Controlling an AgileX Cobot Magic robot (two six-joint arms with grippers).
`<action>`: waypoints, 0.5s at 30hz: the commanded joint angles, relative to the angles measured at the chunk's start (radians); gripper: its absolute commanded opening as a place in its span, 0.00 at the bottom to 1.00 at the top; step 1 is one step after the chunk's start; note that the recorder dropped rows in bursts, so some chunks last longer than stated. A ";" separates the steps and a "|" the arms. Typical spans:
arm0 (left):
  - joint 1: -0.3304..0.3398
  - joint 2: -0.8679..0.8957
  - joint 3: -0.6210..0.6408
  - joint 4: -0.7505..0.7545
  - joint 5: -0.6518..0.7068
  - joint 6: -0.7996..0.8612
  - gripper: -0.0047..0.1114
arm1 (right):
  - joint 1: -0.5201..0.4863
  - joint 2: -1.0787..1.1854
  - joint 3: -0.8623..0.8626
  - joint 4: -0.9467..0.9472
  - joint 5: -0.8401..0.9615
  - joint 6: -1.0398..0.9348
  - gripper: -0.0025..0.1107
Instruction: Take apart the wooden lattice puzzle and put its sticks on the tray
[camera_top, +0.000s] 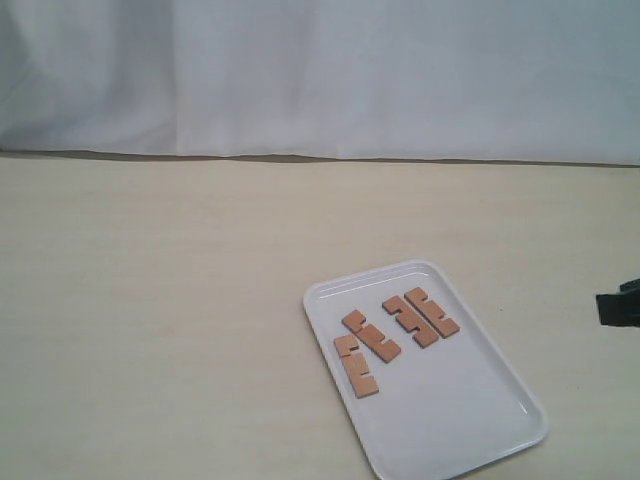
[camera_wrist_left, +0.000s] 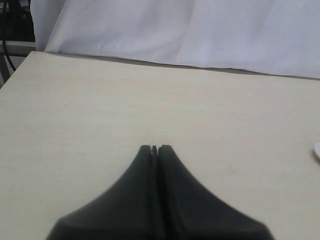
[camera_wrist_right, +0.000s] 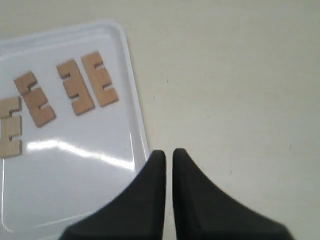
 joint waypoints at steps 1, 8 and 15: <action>0.001 -0.002 0.003 0.000 -0.012 -0.003 0.04 | -0.001 -0.244 0.126 0.019 -0.158 0.007 0.06; 0.001 -0.002 0.003 0.000 -0.012 -0.003 0.04 | -0.001 -0.636 0.275 0.066 -0.293 0.007 0.06; 0.001 -0.002 0.003 0.000 -0.012 -0.003 0.04 | 0.017 -0.870 0.324 0.079 -0.342 0.007 0.06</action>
